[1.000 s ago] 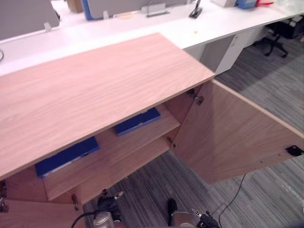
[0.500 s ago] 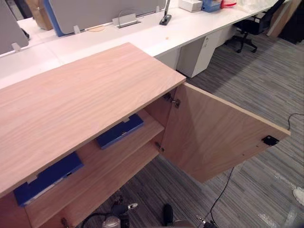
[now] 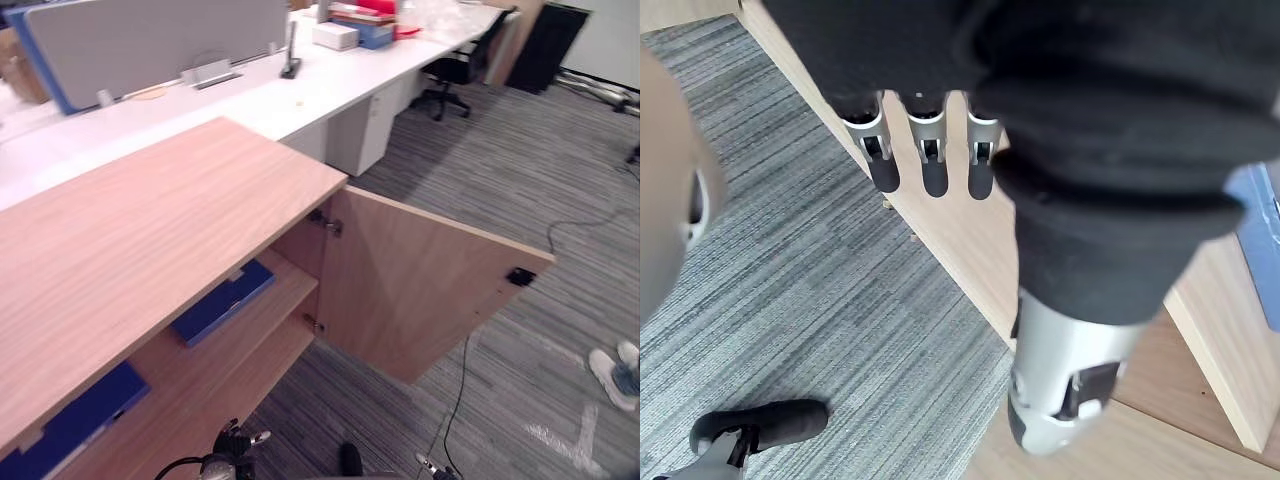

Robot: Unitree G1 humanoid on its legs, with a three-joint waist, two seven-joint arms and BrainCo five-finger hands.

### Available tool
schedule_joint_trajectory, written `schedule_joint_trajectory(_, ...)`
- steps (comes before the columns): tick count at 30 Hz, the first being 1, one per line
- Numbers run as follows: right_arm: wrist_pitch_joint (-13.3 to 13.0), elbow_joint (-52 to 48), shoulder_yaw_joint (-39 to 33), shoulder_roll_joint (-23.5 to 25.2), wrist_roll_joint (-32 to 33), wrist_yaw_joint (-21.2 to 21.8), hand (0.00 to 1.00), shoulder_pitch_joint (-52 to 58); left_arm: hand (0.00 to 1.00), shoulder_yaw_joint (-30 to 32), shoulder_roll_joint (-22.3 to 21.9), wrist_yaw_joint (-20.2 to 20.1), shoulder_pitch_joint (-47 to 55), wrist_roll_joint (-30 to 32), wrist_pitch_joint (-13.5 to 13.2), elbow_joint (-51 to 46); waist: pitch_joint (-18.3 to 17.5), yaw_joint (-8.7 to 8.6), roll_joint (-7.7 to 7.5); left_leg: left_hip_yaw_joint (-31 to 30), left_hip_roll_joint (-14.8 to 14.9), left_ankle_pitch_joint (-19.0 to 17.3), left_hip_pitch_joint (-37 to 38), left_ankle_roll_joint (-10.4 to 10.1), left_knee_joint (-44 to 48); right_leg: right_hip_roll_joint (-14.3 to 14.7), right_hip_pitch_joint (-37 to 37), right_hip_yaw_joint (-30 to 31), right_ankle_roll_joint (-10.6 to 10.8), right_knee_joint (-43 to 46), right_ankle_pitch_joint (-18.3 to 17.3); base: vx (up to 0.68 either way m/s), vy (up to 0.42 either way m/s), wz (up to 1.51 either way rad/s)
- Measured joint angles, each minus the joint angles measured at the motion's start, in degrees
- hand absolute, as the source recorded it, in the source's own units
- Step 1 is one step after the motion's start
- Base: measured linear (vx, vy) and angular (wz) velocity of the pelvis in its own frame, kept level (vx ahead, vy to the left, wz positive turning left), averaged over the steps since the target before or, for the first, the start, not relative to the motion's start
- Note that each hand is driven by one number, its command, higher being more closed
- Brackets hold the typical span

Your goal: Walk over to the cabinet, pick up the folder, carry it to the office cabinet, place the folder inside the office cabinet, then close the office cabinet door

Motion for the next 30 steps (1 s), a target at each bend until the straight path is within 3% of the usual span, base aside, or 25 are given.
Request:
schedule_joint_trajectory(1, 0.0, 0.8, 0.0, -0.8, 0.0, -0.1, 0.0, -0.8, 0.0, -0.1, -0.5, 0.0, 0.0, -0.4, 0.0, 0.0, 0.4, 0.13, 0.64, -7.6, -3.9, -3.2, -1.4, -0.3, -0.9, 0.1, -0.9, 2.6, -0.1, 0.1, 0.1, -0.05, 0.124, -1.09)
schedule_joint_trajectory(3, -0.2, 1.4, -0.1, -2.3, 0.0, -0.6, 0.0, -1.3, 0.0, -0.8, -1.3, -0.1, -0.3, -0.5, 0.0, 0.0, 1.0, 0.14, 3.03, -18.3, -10.1, -5.5, -3.2, 0.1, -6.2, 0.8, -1.5, 5.0, 0.0, -0.9, 0.5, -0.07, 0.17, -0.96)
schedule_joint_trajectory(8, -0.6, 0.2, -0.1, -2.2, 2.7, -1.1, 0.0, -0.7, 0.0, -1.4, -0.4, 0.0, 2.0, 0.3, -0.1, 0.9, -1.5, -0.24, 3.23, -11.3, -13.1, -2.8, -0.6, 1.3, -14.9, -1.3, -5.5, 7.4, 0.5, -1.5, 1.5, -0.01, 0.1, -0.62)
schedule_joint_trajectory(12, -1.0, -1.0, 0.0, -1.9, 4.1, -1.6, 0.0, -0.7, 0.0, -1.7, 0.2, -0.2, 2.2, 1.9, 0.0, 1.2, -1.7, -0.67, 3.52, -11.1, -12.6, -0.9, 3.3, 0.6, -21.3, 0.4, -5.2, 7.3, 2.0, -1.5, 2.1, 0.17, -0.003, -0.18)
schedule_joint_trajectory(15, -2.4, -8.8, 0.5, -2.2, 4.4, -2.1, 0.0, -0.7, 0.0, -1.8, 0.4, -0.9, 2.3, 3.4, 0.0, 0.9, -1.7, -0.86, 3.54, -11.3, -11.3, -0.1, 5.1, 0.1, -21.7, 2.0, -4.5, 7.4, 2.0, -1.4, 2.2, 0.22, -0.017, -0.32)
schedule_joint_trajectory(22, -4.7, -26.7, -3.5, -7.6, -1.7, -6.4, 0.0, -3.4, 0.0, -4.2, 0.9, -1.2, 2.5, 6.1, -0.9, -3.1, -1.8, -1.39, 3.47, -14.7, -14.6, 2.2, 3.2, 0.0, -16.2, -1.0, -3.6, 6.7, 2.0, -1.4, 2.1, 0.02, 0.006, -0.09)
schedule_joint_trajectory(24, -4.9, -28.3, -5.3, -8.3, -2.5, -7.2, 0.0, -4.9, 0.0, -4.6, 1.4, -1.3, 2.7, 6.5, -0.9, -3.5, -1.9, -1.62, 3.23, -15.3, -14.7, 2.1, 3.2, 0.0, -17.4, -1.2, -4.0, 5.4, 2.0, -1.4, 2.1, -0.06, 0.014, 0.22)
schedule_joint_trajectory(30, -5.4, -28.3, -6.5, -17.5, -4.4, -8.5, 0.0, -16.2, 0.0, -5.1, 3.1, -2.2, 4.1, 6.7, -0.9, -3.6, -1.8, -1.5, 3.22, -18.3, -14.3, 0.0, 2.8, 1.5, -20.1, -1.2, -4.7, 2.4, 2.4, -1.4, 2.5, -0.09, 0.002, 0.25)
